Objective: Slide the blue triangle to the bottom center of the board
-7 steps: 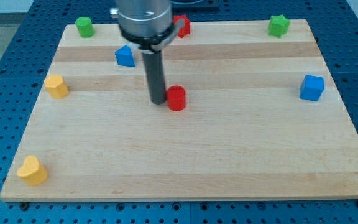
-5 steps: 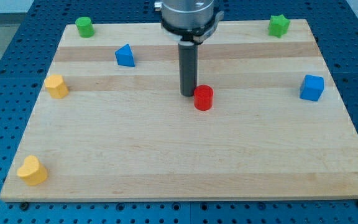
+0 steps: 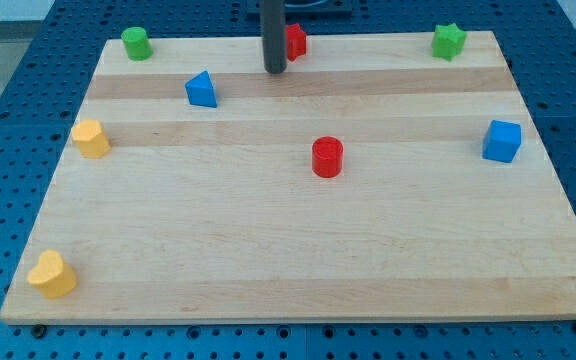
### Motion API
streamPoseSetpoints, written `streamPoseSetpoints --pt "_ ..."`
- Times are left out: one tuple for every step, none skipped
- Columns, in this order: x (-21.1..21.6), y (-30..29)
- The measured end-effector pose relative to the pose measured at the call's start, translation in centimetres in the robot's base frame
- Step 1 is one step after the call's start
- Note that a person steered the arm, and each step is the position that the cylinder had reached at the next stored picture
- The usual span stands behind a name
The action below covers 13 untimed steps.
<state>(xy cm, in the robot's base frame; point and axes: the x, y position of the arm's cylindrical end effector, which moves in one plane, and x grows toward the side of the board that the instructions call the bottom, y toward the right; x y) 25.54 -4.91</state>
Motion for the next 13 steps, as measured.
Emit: streamPoseSetpoints --pt "0.0 -2.4" --pt "0.0 -5.2" --pt "0.0 -7.3" --pt "0.0 -7.7" --pt "1.1 -7.7" --pt "2.2 -7.7" --pt "2.5 -8.2" --pt "2.5 -9.8" --pt "3.6 -10.8" --pt "4.2 -10.5" --pt "4.2 -8.6" --pt "4.7 -6.6" --pt "7.0 -6.5"
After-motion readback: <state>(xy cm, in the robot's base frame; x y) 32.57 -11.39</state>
